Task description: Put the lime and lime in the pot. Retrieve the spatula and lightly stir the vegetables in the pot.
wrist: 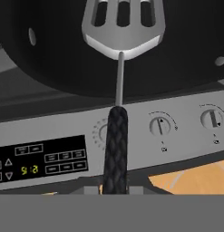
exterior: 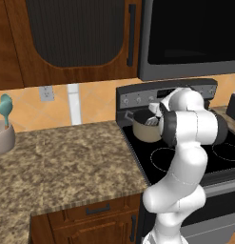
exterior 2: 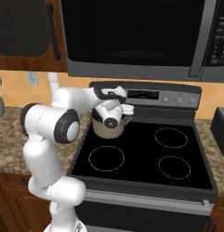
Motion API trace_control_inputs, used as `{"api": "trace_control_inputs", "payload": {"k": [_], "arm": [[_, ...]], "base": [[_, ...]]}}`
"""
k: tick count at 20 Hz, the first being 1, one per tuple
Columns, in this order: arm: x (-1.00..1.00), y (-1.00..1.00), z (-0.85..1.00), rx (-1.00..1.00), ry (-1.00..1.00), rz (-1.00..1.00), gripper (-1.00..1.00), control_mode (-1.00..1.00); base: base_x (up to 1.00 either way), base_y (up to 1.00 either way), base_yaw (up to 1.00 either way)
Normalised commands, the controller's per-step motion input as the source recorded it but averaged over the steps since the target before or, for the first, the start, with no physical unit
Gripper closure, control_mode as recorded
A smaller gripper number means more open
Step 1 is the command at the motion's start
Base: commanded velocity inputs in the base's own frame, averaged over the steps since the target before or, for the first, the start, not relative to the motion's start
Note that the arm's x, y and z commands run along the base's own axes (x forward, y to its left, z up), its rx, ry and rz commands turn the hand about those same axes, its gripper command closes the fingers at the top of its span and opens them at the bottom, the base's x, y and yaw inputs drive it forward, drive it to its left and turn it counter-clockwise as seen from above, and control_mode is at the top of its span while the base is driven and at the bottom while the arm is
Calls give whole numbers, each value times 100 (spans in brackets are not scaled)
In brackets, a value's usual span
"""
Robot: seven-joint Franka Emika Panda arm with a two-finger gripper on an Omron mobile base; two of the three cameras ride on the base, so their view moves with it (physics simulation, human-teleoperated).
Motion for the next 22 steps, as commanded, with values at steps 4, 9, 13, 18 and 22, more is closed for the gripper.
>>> {"api": "trace_control_inputs", "payload": {"k": [4, 9, 13, 18, 22], "arm": [[8, 0, -59, 0, 16, 0, 100, -100], [1, 0, -63, 0, 6, 0, 100, -100], [0, 0, -61, 1, -1, 0, 100, -100], [0, 1, -61, 1, -5, 0, 100, -100], [0, 17, -32, 0, -18, -1, 100, -100]], "base": [[0, 0, 0], [0, 0, 0], [0, 0, 0], [0, 0, 0], [0, 0, 0]]}}
